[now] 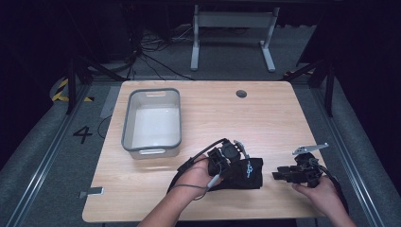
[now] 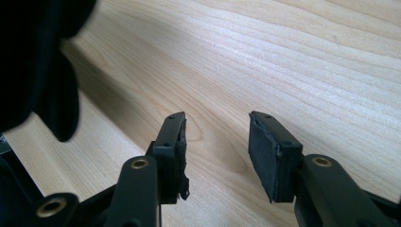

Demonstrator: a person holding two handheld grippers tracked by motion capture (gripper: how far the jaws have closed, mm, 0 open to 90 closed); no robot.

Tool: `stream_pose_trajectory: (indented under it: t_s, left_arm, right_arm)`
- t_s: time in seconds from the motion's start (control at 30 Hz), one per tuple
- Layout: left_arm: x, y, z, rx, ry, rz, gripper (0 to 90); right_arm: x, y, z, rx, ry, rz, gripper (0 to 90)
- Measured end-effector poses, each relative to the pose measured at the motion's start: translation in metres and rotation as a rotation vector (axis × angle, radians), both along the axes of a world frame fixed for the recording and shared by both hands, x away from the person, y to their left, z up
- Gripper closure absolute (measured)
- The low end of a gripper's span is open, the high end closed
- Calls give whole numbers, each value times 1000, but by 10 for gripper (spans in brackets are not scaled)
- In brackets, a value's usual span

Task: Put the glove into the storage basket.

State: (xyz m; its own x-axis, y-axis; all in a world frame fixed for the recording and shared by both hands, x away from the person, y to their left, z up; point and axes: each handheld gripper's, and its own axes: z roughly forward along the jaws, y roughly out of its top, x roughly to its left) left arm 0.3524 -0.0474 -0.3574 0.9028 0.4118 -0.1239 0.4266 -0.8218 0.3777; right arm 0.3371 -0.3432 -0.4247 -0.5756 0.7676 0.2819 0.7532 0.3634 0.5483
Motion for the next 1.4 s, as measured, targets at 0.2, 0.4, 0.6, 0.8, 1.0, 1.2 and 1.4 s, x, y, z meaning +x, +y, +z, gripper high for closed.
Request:
stream_pose_trajectory:
  t_s: [0.2,0.4,0.6,0.8,1.0,1.2,1.4]
  left_arm:
    - [3,15,21,-11,-28,50,684]
    - [9,29,40,-41,-16,99,682]
    - [19,46,56,-49,-36,155,683]
    - [30,65,71,-98,-55,215,682]
    - [42,85,82,-141,-63,266,682]
    - [47,100,89,-156,-95,298,681]
    - [61,117,89,-155,-107,382,680]
  right_arm:
    - [6,5,-1,-1,-1,17,572]
    - [13,7,-3,3,7,21,569]
    - [17,11,-5,3,10,28,569]
    - [17,8,-5,7,10,20,566]
    - [15,4,-5,12,16,-1,563]
    - [12,2,-4,12,13,-14,560]
    - [10,2,-5,17,20,-26,557]
